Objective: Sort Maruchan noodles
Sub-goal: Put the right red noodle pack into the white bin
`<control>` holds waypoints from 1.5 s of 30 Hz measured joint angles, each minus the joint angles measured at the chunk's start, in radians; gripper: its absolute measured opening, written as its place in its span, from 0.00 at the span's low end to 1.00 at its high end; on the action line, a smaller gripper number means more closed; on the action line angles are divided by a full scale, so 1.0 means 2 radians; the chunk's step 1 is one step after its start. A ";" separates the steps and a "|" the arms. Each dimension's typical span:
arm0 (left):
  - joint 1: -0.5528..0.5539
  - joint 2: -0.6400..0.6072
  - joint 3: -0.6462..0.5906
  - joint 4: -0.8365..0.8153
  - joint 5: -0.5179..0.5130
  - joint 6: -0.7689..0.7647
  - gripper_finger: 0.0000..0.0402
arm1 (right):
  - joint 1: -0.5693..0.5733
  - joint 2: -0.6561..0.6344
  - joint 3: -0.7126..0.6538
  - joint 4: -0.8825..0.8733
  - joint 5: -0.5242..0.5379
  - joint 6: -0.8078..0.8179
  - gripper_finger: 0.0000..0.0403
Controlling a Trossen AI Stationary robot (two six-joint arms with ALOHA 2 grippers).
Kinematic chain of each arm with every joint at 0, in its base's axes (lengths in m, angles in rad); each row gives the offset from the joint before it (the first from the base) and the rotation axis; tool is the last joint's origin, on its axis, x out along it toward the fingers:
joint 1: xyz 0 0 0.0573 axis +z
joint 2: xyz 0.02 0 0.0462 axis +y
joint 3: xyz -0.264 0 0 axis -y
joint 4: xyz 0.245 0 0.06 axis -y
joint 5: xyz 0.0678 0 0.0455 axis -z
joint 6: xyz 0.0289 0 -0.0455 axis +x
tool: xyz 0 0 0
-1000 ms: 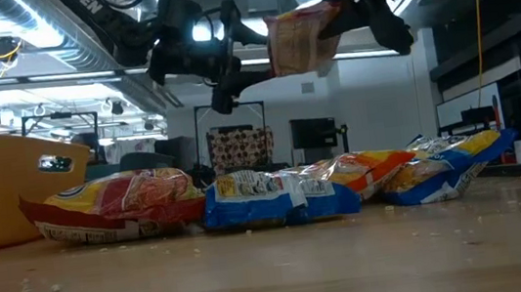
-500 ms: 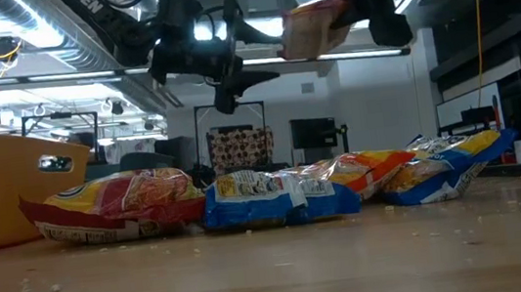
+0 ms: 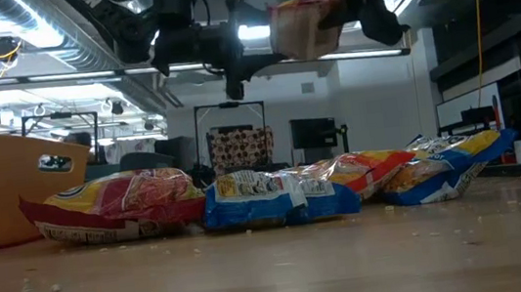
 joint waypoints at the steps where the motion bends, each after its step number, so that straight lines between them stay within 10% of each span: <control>1: -0.002 0.000 0.000 0.000 0.000 -0.001 0.64 | -0.003 0.000 0.000 0.000 -0.001 0.002 0.23; 45: -0.067 0.000 0.000 0.011 -0.035 -0.023 0.49 | -0.016 0.001 0.000 0.039 -0.082 -0.024 0.23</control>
